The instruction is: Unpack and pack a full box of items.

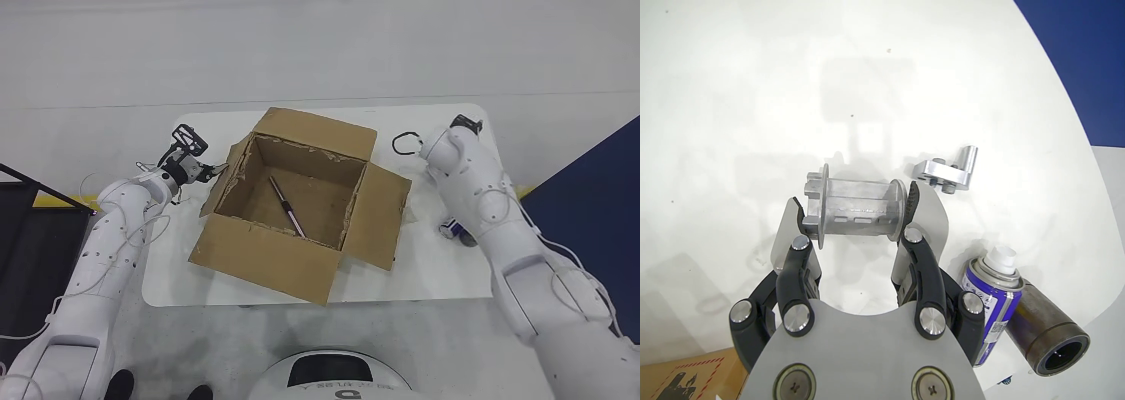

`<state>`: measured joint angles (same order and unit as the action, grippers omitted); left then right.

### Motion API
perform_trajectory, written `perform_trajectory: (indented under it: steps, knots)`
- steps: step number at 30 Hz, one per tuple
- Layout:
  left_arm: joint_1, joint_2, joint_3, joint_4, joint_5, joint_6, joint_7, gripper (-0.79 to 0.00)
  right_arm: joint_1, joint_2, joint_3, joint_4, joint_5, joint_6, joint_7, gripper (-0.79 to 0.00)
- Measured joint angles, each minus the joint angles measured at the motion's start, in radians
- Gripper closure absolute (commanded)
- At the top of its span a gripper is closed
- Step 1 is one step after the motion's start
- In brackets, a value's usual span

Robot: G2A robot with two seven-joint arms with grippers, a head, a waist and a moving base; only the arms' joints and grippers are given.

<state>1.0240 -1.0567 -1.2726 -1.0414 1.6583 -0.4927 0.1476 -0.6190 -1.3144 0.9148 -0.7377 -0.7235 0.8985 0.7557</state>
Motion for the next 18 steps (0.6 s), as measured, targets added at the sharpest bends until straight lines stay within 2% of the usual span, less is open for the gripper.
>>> perform_trajectory:
  steps: [5, 8, 10, 14, 18]
  knots:
    - [0.0, 0.0, 0.0, 0.0, 0.0, 0.0, 0.0, -0.785, -0.081, 0.024, 0.051, -0.193, -0.009, -0.032, -0.037, 0.0]
    - [0.0, 0.0, 0.0, 0.0, 0.0, 0.0, 0.0, -0.785, -0.17, 0.053, 0.118, -0.384, -0.023, -0.07, -0.061, 0.0]
    - [0.0, 0.0, 0.0, 0.0, 0.0, 0.0, 0.0, -0.785, -0.253, 0.074, 0.182, -0.537, -0.017, -0.13, -0.083, 0.0]
    - [0.0, 0.0, 0.0, 0.0, 0.0, 0.0, 0.0, -0.785, -0.411, 0.101, 0.303, -0.8, 0.062, -0.316, -0.119, 0.0]
    - [0.0, 0.0, 0.0, 0.0, 0.0, 0.0, 0.0, -0.785, -0.52, 0.115, 0.372, -0.961, 0.202, -0.598, -0.078, 0.0]
